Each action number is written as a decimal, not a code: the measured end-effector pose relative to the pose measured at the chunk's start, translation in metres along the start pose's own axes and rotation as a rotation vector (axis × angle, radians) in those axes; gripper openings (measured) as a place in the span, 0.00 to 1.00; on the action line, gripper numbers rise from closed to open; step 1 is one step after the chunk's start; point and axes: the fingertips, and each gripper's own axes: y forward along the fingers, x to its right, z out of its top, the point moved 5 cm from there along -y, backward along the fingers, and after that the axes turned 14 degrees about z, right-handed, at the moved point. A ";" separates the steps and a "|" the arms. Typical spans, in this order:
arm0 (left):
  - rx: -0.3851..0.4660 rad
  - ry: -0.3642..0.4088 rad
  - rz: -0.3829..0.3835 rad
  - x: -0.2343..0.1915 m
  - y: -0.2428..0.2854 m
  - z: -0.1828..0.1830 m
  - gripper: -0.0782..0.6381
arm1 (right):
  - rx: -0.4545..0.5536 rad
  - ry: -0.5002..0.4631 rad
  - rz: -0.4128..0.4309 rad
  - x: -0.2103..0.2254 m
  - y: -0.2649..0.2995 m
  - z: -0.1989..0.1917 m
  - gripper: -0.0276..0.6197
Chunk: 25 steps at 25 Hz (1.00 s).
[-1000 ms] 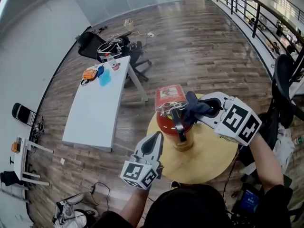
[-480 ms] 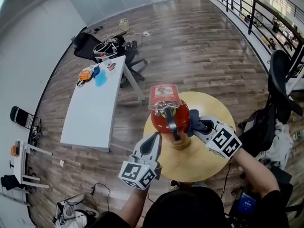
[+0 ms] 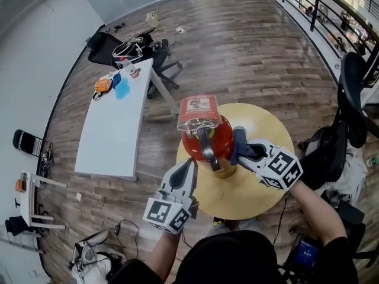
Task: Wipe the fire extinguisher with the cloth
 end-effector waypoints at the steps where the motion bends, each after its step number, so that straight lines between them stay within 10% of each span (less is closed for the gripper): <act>1: 0.003 0.007 0.002 0.000 0.000 0.000 0.14 | -0.042 0.027 0.007 0.002 0.009 -0.021 0.22; 7: 0.001 0.012 0.017 0.000 0.002 -0.002 0.14 | -0.334 0.057 0.021 -0.003 0.052 -0.104 0.23; 16: -0.004 0.022 -0.020 -0.002 0.002 0.000 0.14 | -0.064 0.138 0.006 -0.027 -0.007 0.047 0.23; 25: 0.015 0.004 -0.063 -0.006 0.003 -0.003 0.14 | -0.387 0.314 0.015 -0.006 0.068 -0.117 0.23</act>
